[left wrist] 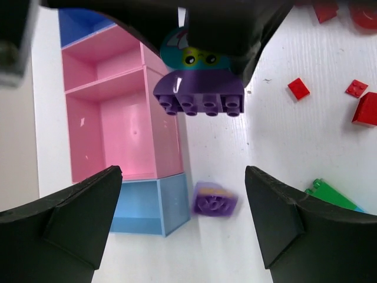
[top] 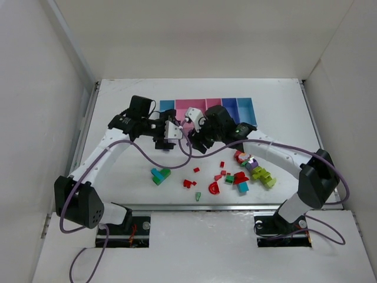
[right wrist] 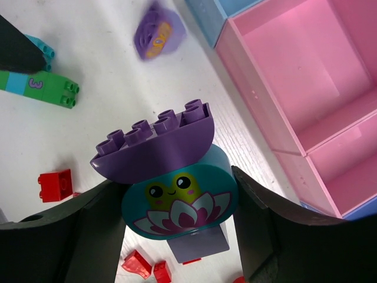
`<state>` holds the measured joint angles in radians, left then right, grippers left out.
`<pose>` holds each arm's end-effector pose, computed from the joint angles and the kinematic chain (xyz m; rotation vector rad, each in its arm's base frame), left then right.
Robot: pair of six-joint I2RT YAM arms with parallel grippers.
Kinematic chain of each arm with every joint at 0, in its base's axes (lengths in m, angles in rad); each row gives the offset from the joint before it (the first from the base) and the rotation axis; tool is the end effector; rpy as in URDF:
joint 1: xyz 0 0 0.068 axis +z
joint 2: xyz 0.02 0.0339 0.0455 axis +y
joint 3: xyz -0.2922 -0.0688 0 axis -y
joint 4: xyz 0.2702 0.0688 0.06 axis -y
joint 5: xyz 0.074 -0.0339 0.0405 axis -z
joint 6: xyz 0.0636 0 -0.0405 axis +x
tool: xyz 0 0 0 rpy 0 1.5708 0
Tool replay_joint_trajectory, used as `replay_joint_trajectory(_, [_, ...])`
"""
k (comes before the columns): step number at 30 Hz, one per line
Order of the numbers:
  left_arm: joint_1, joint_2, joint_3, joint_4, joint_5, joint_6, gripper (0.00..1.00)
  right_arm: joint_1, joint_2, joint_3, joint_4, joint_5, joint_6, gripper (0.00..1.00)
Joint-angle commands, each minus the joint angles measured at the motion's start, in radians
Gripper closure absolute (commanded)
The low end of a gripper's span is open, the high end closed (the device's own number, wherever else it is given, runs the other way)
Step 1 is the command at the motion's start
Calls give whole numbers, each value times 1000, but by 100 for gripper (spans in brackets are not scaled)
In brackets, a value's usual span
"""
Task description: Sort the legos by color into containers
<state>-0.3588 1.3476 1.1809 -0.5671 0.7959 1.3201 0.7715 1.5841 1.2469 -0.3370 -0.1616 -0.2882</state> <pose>0.2834 -0.1548 0.3334 1.7737 1.0789 -0.3410 0.2836 0.2901 0.2875 -1.2236 1.9142 0.4398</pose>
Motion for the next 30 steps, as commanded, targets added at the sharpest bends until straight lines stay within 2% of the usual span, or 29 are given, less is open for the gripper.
replay_joint_trajectory(1, [27,10,19,-56,-1,35,17,-53,1,49,73,-106,50,99])
replay_joint_trajectory(6, [27,1,-23,39,28,-24,17,-136,-35,23,112,-207,84,97])
replay_joint_trajectory(10, [-52,24,-33,159,28,-139,16,-136,-35,42,102,-262,84,97])
replay_joint_trajectory(13, [-81,68,-9,159,28,-139,15,-136,-26,51,93,-314,84,96])
replay_joint_trajectory(14, [-95,77,-9,170,28,-139,12,-136,-15,60,93,-323,84,95])
replay_joint_trajectory(20, [-95,108,0,257,29,-170,7,-118,-26,51,73,-334,66,92])
replay_joint_trajectory(25, [-95,128,22,268,29,-180,3,-98,-35,42,50,-372,25,89])
replay_joint_trajectory(29, [-95,128,22,283,39,-191,3,-98,-35,32,39,-372,24,88])
replay_joint_trajectory(30, [-95,128,31,262,51,-149,3,-89,-35,23,39,-372,9,87])
